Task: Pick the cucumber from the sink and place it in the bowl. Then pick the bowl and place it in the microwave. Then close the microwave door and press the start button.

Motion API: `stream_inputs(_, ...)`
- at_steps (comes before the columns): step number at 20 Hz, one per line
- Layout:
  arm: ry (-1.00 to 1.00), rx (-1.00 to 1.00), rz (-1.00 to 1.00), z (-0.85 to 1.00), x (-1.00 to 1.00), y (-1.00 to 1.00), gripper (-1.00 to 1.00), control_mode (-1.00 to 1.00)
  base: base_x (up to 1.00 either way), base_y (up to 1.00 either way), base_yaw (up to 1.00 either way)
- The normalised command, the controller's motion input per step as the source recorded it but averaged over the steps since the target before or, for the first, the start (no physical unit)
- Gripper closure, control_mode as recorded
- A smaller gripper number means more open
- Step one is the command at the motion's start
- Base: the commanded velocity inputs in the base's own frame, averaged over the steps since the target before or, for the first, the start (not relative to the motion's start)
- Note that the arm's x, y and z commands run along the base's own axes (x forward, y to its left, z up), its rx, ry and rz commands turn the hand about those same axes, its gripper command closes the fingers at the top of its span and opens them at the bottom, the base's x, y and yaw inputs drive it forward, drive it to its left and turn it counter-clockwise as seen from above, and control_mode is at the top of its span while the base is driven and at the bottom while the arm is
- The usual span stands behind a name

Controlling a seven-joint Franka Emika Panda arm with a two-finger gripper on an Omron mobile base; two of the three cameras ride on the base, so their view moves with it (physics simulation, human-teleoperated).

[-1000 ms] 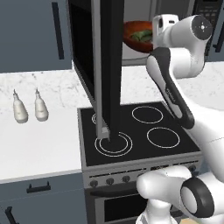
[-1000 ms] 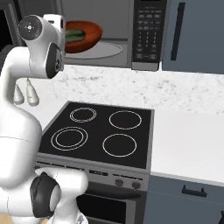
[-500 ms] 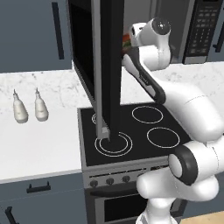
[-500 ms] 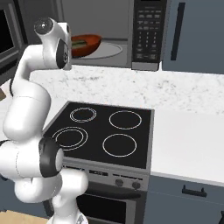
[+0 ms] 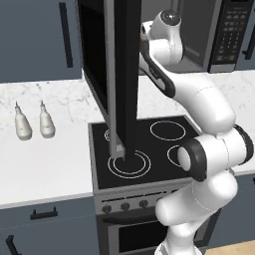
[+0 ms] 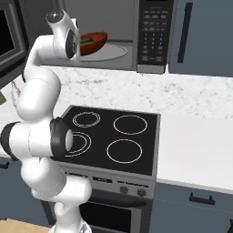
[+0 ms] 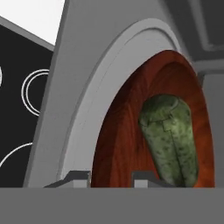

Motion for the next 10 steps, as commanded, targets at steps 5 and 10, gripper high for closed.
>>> stream_inputs(5, -0.01, 0.00, 0.04, -0.11, -0.19, 0.00, -1.00, -1.00, 0.00, 0.00, 0.00)
stream_inputs(10, -0.16, 0.00, 0.01, 0.00, -0.83, 0.00, -1.00, -1.00, 0.00, 0.00, 0.00)
